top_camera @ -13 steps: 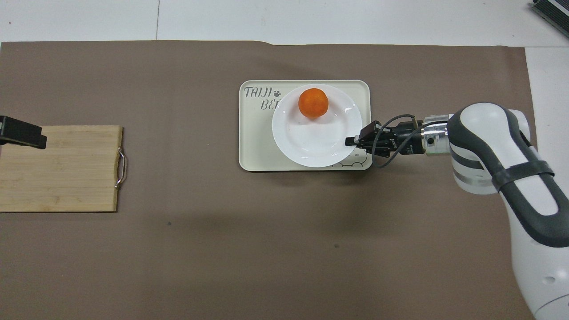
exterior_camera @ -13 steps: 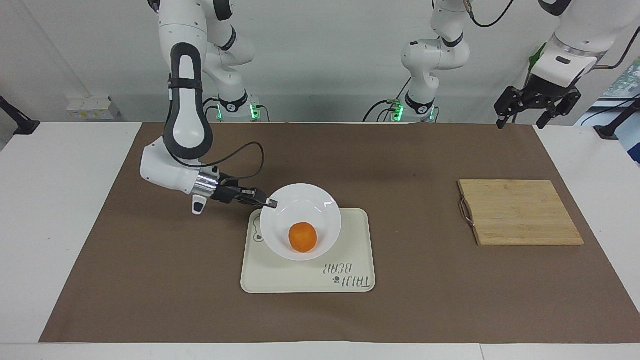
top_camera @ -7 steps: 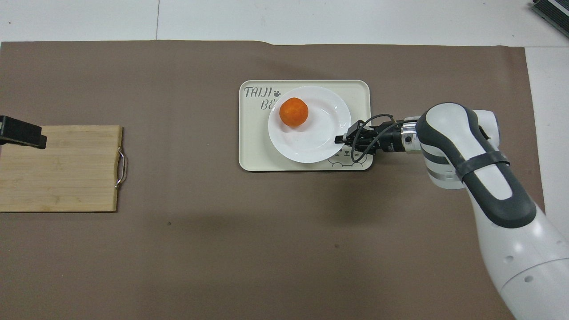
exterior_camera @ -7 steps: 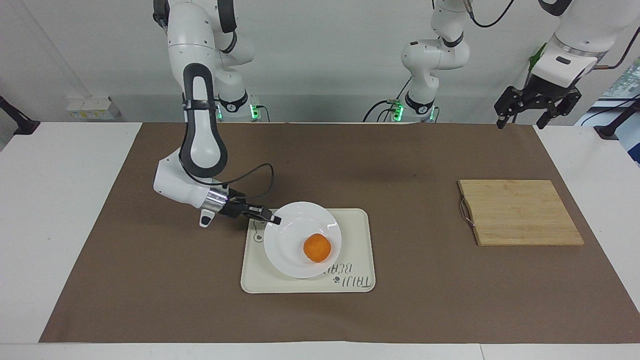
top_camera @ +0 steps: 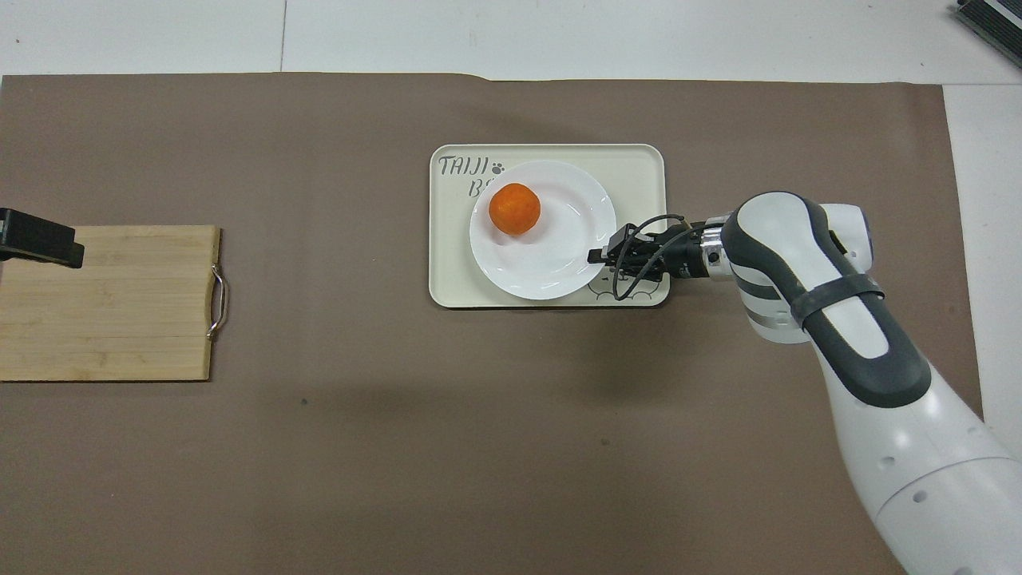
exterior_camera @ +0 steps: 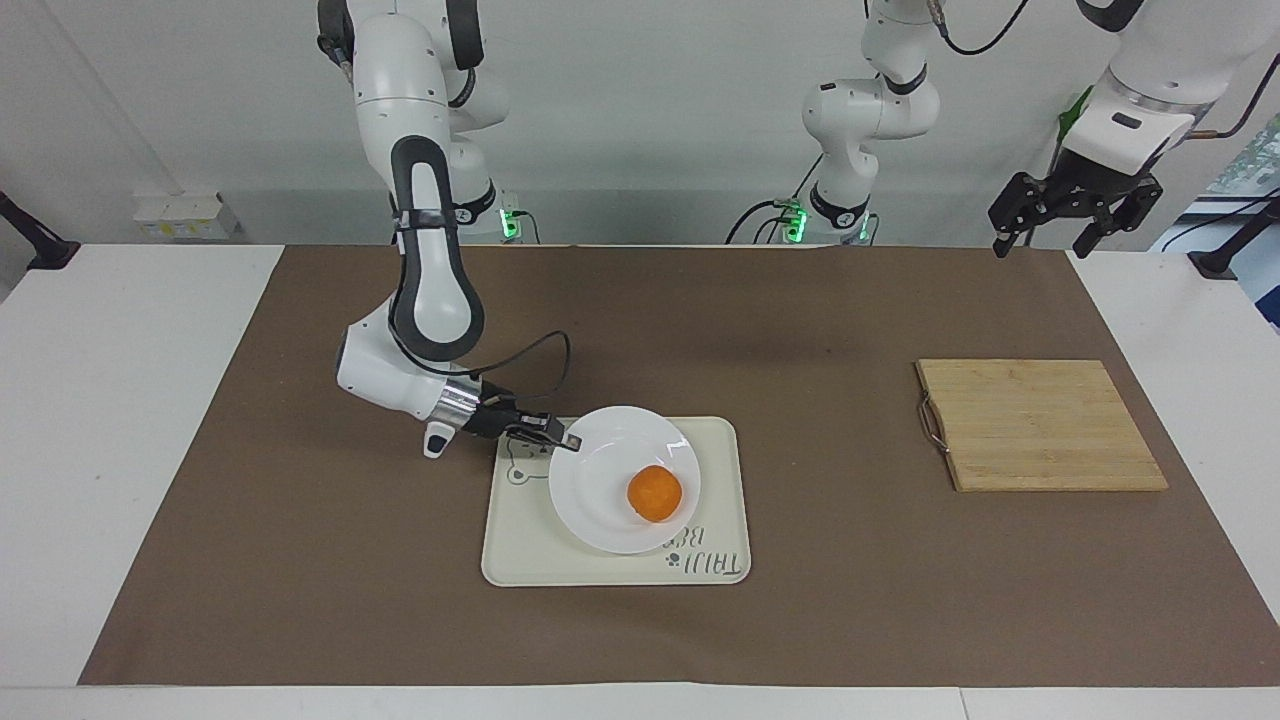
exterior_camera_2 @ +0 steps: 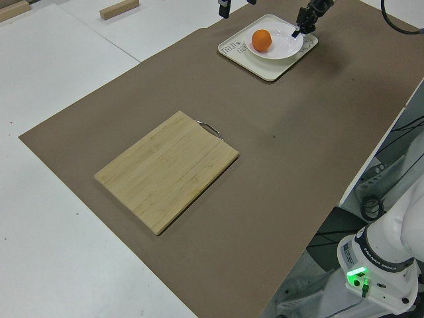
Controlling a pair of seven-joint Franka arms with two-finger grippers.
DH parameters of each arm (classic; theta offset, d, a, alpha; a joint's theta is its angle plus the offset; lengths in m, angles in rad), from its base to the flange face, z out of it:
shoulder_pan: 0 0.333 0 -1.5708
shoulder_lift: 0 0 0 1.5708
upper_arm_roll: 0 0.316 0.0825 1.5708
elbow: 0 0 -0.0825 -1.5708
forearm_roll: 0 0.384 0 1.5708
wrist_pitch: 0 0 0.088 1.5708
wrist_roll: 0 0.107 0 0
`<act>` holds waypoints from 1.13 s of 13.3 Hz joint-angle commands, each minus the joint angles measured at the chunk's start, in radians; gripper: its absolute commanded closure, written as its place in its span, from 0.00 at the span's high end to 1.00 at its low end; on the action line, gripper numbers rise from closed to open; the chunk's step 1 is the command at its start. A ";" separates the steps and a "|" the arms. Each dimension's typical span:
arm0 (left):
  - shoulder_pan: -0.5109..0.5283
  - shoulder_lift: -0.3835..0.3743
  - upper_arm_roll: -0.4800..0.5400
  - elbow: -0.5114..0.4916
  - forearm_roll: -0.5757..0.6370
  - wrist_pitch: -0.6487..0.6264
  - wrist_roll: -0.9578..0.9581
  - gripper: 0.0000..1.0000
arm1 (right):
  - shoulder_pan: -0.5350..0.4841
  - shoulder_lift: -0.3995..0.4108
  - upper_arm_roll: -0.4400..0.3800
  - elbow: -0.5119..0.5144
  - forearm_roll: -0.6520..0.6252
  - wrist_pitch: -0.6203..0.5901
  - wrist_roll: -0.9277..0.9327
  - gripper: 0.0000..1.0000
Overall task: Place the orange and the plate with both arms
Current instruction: 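Slide the plate with the right gripper onto the bear tray, then open the right gripper and withdraw it from the plate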
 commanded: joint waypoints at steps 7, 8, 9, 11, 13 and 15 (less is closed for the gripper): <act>0.009 -0.024 -0.004 -0.025 -0.008 -0.007 -0.006 1.00 | -0.008 -0.022 -0.004 0.019 -0.219 0.060 -0.035 1.00; 0.009 -0.024 -0.004 -0.025 -0.008 -0.007 -0.006 1.00 | -0.015 -0.038 -0.007 0.025 -0.300 0.062 -0.012 1.00; 0.009 -0.024 -0.004 -0.025 -0.008 -0.007 -0.008 1.00 | -0.017 -0.055 -0.013 0.026 -0.390 0.065 0.013 1.00; 0.009 -0.024 -0.004 -0.025 -0.008 -0.007 -0.008 1.00 | -0.018 -0.085 -0.024 0.068 -0.619 0.063 0.100 1.00; 0.009 -0.024 -0.004 -0.025 -0.006 -0.007 -0.006 1.00 | -0.020 -0.133 -0.024 0.083 -0.821 0.057 0.212 1.00; 0.009 -0.024 -0.004 -0.025 -0.008 -0.007 -0.008 1.00 | -0.020 -0.185 -0.029 0.082 -0.943 0.033 0.275 1.00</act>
